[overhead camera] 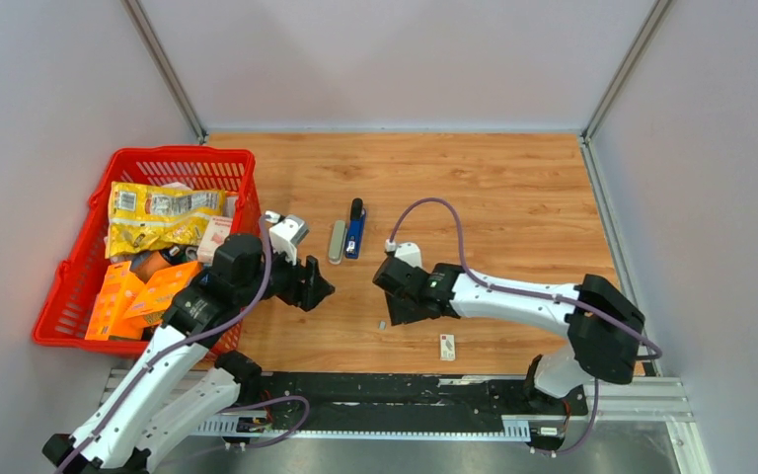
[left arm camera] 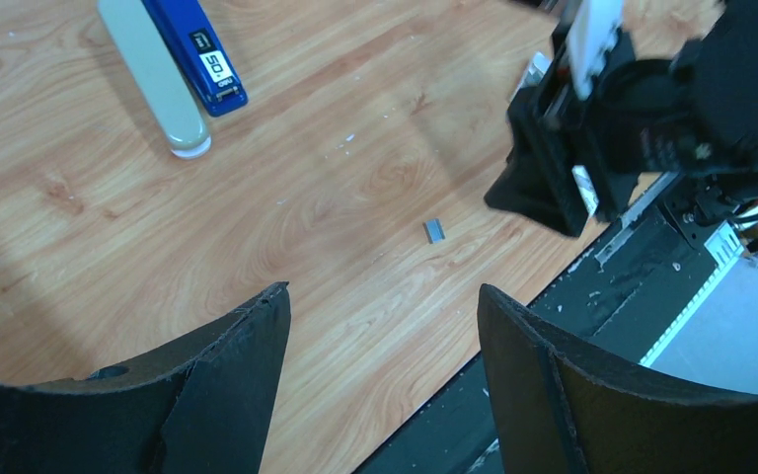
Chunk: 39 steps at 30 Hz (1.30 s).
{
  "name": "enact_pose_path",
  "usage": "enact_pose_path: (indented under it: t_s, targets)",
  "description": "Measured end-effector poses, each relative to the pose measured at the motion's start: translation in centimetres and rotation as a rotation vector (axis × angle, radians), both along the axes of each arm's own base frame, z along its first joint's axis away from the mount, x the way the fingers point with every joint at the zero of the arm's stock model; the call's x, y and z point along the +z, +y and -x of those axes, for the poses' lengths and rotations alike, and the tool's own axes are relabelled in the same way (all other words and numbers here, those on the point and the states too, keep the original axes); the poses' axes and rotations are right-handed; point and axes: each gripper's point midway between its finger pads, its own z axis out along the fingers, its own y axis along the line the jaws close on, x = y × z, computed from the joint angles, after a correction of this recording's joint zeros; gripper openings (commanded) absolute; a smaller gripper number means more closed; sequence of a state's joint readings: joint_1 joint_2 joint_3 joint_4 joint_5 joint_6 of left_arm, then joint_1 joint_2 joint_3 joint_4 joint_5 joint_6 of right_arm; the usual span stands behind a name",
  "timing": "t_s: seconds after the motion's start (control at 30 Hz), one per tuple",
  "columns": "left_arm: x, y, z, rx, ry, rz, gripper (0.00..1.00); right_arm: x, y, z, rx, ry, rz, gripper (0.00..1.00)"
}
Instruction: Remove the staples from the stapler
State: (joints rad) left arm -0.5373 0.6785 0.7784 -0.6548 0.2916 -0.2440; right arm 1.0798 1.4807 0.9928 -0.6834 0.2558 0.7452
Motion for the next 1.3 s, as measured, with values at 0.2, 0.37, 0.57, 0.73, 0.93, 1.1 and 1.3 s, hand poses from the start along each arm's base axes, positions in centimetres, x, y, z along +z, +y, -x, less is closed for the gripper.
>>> enact_pose_path:
  t_s: [0.2,0.37,0.57,0.73,0.93,1.1,1.3]
  targets:
    - [0.4,0.6,-0.1,0.028,-0.029,-0.004,0.77,-2.1,3.4,1.7,0.039,0.05,0.029,0.53]
    - [0.3,1.0,0.2,0.033,-0.031,-0.016,0.77,-2.6,5.4,2.6,-0.036,0.076,0.001,0.56]
    - [1.2,1.2,0.6,0.026,-0.071,0.005,0.77,-2.7,6.5,3.0,-0.157,0.07,-0.017,0.61]
    - [1.7,1.1,1.0,0.01,-0.085,0.024,0.77,-3.2,6.4,2.6,-0.258,0.048,-0.014,0.61]
    - [2.0,0.9,1.3,-0.004,-0.093,0.038,0.77,-3.9,5.9,1.9,-0.351,0.023,0.005,0.6]
    - [2.2,0.9,1.6,-0.012,-0.101,0.044,0.77,-4.8,6.6,1.3,-0.38,0.012,0.038,0.58]
    - [2.3,0.8,1.7,-0.016,-0.109,0.047,0.78,-5.6,6.8,1.1,-0.4,0.01,0.066,0.53]
